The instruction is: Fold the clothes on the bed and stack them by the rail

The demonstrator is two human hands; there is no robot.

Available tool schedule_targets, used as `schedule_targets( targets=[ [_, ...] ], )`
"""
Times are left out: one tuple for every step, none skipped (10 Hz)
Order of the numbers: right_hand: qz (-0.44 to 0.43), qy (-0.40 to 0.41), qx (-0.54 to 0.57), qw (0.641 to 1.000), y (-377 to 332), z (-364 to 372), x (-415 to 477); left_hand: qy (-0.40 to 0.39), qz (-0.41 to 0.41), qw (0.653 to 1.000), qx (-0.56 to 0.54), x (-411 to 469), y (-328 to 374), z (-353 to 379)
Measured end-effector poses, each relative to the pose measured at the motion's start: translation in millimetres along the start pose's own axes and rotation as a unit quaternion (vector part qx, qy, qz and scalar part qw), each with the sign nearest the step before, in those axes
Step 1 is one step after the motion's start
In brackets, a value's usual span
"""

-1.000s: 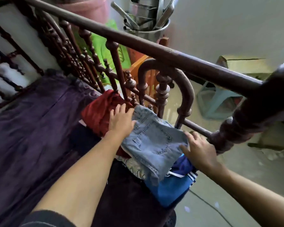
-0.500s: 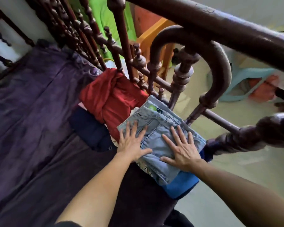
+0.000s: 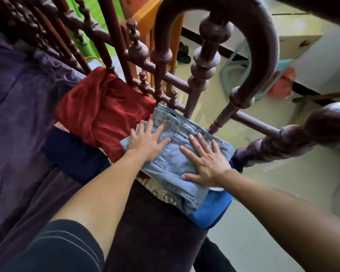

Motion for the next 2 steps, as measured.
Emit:
schedule_targets(
  targets=[
    [0.008,-0.018,0.025,0.999,-7,-20,-9,-0.012,-0.003,1.0,0.008,-5,2,-9],
    [0.033,0.081,0.161,0.983,-8,-67,-25,0.026,0.003,0.999,0.033,-12,10,-20]
  ],
)
Point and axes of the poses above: each hand's wrist, its own x-axis towards the middle knuckle, its own z-axis out of the palm, y = z × x, the point moved 5 cm from there along x, towards the middle knuckle, and after that the axes turned 6 degrees about z, right-handed, at the moved point
